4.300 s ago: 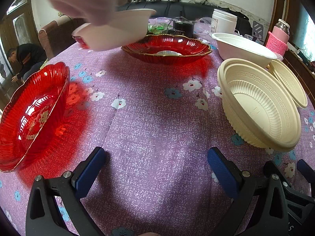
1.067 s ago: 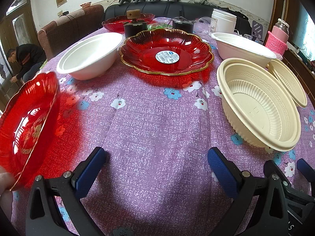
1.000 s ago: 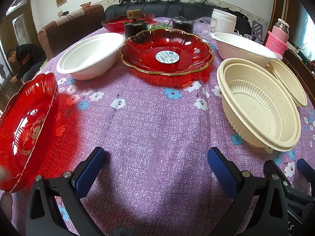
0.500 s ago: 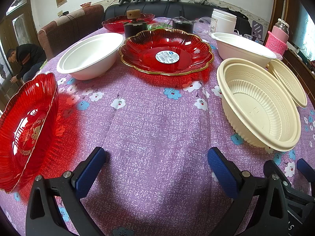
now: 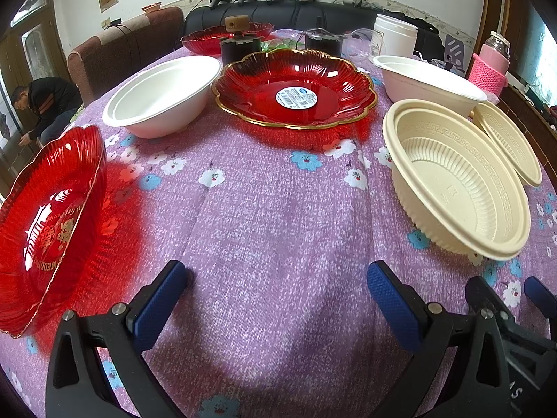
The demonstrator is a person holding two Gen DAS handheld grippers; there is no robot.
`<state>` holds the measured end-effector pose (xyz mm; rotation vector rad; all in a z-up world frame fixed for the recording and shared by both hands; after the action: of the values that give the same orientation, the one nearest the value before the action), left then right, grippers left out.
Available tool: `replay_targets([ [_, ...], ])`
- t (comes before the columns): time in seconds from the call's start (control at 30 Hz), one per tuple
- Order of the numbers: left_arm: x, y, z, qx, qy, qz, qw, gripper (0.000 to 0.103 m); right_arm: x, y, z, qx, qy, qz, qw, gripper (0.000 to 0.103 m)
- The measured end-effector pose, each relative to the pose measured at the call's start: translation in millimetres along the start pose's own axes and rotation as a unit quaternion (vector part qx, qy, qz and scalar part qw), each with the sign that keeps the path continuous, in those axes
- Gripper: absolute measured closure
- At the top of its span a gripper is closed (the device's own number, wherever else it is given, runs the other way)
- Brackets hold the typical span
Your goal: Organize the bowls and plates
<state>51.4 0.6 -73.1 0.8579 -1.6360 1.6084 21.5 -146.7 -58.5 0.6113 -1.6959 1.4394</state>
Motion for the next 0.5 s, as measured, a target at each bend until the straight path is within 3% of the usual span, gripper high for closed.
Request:
replay_targets([
  [0.5,1.2,1.4,-1.0,-0.003,0.003,0.003,1.0,0.0,0.9,0.4,-0.8,0.0,0.001,0.0,1.0,0.001],
])
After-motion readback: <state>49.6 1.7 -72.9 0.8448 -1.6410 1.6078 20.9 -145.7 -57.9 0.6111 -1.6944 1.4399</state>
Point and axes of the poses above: each gripper's, at about its wrist camera, not at the fingertips, and x roughly against the way its jaws point, z to its right, y to its underside, the point moved 9 cm from there along -x, roughly the way its jaws point, and after that the axes turned 2 degrees about -z, right-handed, at the moved point
